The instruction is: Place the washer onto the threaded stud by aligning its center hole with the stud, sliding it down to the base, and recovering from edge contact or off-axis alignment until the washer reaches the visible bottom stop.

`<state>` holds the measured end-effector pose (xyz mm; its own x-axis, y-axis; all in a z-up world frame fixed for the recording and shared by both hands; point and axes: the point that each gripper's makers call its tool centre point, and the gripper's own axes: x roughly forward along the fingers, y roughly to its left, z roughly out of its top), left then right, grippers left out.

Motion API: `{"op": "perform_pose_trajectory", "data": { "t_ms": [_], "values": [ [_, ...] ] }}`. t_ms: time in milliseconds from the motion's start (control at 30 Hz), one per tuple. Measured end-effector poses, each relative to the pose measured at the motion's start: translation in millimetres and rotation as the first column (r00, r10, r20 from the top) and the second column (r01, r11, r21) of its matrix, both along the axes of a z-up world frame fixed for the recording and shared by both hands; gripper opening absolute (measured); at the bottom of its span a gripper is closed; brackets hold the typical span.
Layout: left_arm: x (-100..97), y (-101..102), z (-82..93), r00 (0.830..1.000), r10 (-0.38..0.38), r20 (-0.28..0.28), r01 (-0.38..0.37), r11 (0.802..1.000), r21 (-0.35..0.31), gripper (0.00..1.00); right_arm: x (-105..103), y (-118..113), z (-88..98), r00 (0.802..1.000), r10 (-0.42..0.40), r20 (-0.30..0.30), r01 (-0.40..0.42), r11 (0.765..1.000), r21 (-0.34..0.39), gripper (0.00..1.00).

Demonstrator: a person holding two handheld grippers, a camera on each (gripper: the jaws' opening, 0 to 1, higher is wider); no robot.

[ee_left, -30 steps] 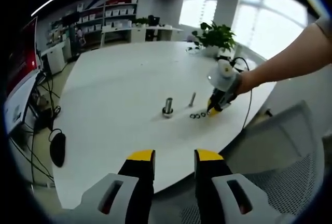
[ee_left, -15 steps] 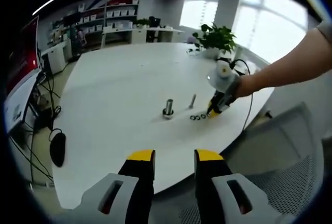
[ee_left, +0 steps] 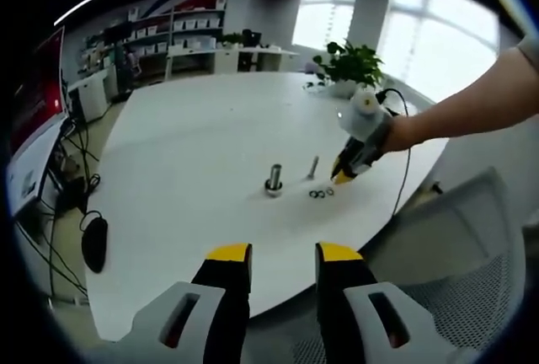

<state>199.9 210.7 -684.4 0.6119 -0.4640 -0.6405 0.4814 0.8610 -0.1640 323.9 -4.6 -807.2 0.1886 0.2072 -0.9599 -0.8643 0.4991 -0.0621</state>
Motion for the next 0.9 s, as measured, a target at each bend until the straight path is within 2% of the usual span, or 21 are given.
{"op": "perform_pose_trajectory", "data": {
  "t_ms": [500,900],
  "values": [
    [-0.4,-2.5,0.9,1.000,-0.014,0.004,0.014,1.000,-0.003,0.28,22.4,10.8,30.7,0.999,-0.006,0.053,0.004,0.999,0.033,0.13],
    [-0.9,-2.2,0.8,1.000,-0.016,0.003,0.016,1.000,0.000,0.28,31.2,19.3,35.8,0.996,0.018,0.083,-0.021,0.999,0.033,0.13]
  ]
}}
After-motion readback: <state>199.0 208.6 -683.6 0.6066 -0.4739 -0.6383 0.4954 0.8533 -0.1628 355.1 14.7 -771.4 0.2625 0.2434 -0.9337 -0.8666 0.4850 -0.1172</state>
